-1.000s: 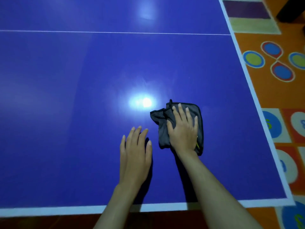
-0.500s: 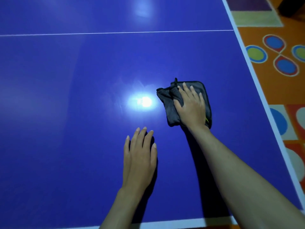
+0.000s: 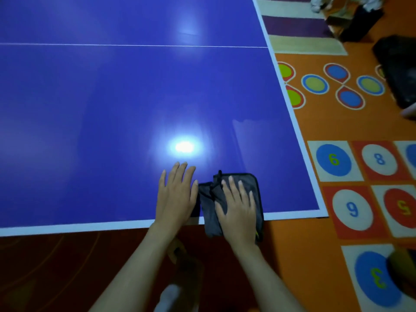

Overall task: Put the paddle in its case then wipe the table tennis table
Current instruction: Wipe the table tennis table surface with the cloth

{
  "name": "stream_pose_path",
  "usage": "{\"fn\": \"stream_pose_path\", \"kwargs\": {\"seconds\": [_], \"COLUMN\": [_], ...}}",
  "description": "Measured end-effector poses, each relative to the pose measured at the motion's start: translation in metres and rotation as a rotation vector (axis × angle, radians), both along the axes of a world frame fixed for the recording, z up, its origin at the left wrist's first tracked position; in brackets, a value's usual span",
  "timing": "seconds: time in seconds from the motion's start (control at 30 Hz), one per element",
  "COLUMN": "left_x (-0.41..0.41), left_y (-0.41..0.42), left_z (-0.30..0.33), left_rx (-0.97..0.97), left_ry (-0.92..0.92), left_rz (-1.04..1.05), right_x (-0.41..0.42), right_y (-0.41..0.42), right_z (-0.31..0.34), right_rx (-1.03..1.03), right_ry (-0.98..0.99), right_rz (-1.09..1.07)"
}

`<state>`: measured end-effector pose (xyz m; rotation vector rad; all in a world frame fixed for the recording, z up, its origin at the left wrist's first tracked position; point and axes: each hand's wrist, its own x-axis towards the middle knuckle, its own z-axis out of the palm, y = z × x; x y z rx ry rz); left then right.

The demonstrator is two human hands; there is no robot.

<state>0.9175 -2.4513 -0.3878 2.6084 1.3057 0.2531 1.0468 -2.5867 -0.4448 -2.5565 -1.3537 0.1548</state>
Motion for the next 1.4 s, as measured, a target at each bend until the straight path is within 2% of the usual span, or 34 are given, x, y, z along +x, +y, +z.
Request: {"fn": "stream_pose_path", "kwargs": {"seconds": [0.1, 0.23, 0.73, 0.93, 1.17, 1.4], "left_x": [0.006, 0.016, 0.079, 0.101, 0.106, 0.093], "left_y": [-0.018, -0.02, 0.074, 0.081, 0.063, 0.006], "left_z": [0.008, 0.011, -0.03, -0.037, -0.03, -0.017], "left_rx": [-0.007, 0.005, -0.019, -0.026, -0.025, -0.01], "left_ry": [0.006, 0.035, 0.13, 0.137, 0.135, 0.112], "left_rz": [0.0, 0.014, 0.026, 0.007, 0.016, 0.043], "right_x": [-0.008, 0.007, 0.188, 0.236, 0.233, 0.173], "right_y": [-0.028, -0.007, 0.237, 0.288, 0.275, 0.151], "right_z": [-0.001, 0.004, 0.005, 0.001, 0.002, 0.003], "right_rx": [-0.012, -0.038, 0.043, 0.042, 0.053, 0.06], "right_ry": [-0.006, -0.039, -0.04, -0.038, -0.026, 0.0], "right_rz": [0.003, -0.024, -0.062, -0.005, 0.036, 0.034]}}
